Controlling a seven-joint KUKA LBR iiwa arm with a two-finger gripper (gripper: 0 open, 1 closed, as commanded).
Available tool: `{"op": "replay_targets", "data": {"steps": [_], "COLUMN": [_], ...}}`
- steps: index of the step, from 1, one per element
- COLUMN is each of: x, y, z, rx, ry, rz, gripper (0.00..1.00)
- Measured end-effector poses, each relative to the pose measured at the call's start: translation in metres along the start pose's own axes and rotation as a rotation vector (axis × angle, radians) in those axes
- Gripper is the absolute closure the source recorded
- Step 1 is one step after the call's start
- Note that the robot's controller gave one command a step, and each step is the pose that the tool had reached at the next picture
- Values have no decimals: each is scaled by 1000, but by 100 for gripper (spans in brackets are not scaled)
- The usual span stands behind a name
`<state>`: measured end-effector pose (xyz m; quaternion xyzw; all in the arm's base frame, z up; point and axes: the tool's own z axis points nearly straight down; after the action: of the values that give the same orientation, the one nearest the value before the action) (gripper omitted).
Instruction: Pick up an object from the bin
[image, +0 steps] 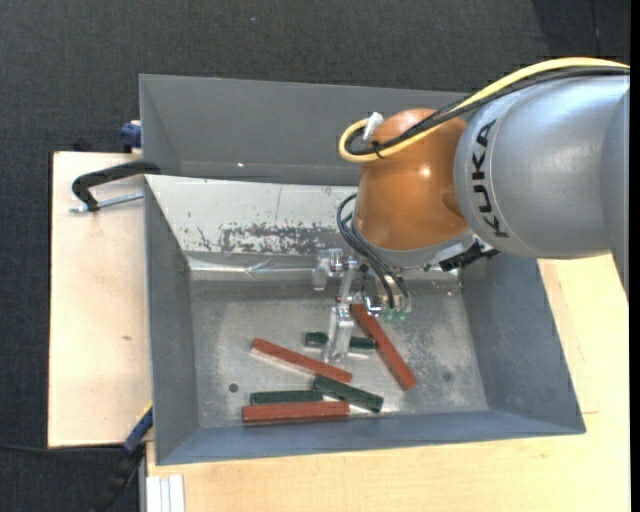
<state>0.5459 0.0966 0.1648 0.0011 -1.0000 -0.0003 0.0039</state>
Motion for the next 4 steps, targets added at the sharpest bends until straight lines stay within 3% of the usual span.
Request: {"op": "replay_targets", "data": {"steps": [1,2,3,4], "x": [-2,1,2,2], "y": [0,-4,-4,-4], "z": [-5,92,93,93], "rx": [-1,-1,-1,-1], "ry": [-9,-13,-11,-11], "rz": [2,-109,-109,-109], "gripper": [0,100,0,0]}}
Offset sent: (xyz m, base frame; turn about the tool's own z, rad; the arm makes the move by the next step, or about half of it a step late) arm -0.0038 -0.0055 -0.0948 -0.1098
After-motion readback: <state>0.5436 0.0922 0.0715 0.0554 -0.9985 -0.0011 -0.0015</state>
